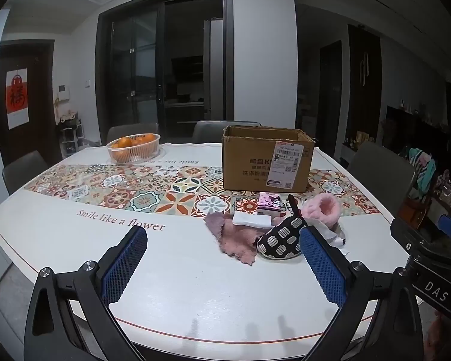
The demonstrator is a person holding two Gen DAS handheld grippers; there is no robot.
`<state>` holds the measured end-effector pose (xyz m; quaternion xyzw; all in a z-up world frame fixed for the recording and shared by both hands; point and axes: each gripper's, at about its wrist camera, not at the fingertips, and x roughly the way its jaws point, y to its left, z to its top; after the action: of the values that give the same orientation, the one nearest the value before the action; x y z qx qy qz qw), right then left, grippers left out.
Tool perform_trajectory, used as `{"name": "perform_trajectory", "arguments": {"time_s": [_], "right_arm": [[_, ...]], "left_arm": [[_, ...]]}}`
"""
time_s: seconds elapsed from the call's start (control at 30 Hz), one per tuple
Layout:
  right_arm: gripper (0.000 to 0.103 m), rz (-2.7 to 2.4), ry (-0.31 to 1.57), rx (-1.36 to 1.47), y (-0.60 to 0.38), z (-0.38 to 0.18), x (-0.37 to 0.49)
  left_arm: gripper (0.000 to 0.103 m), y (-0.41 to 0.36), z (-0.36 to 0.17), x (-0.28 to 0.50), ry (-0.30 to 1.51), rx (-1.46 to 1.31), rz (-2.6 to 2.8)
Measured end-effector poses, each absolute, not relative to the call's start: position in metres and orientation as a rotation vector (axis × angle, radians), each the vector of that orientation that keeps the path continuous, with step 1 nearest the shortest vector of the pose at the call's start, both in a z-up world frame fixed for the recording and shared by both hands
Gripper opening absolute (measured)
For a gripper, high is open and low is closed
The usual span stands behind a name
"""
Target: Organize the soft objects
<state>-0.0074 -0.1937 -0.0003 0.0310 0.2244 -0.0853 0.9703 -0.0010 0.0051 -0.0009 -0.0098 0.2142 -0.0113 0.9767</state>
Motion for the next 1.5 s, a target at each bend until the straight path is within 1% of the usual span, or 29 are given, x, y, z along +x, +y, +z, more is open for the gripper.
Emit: {"name": "perform_trajectory", "arguments": {"time_s": [1.5], "right_arm": [[0.103,-0.176,0.449,0.07,-0.198,-0.0004,-0.0106]], "left_arm": [[0.103,-0.0009,-0.0031,0.0009,0.433,0.028,-0.031]]}}
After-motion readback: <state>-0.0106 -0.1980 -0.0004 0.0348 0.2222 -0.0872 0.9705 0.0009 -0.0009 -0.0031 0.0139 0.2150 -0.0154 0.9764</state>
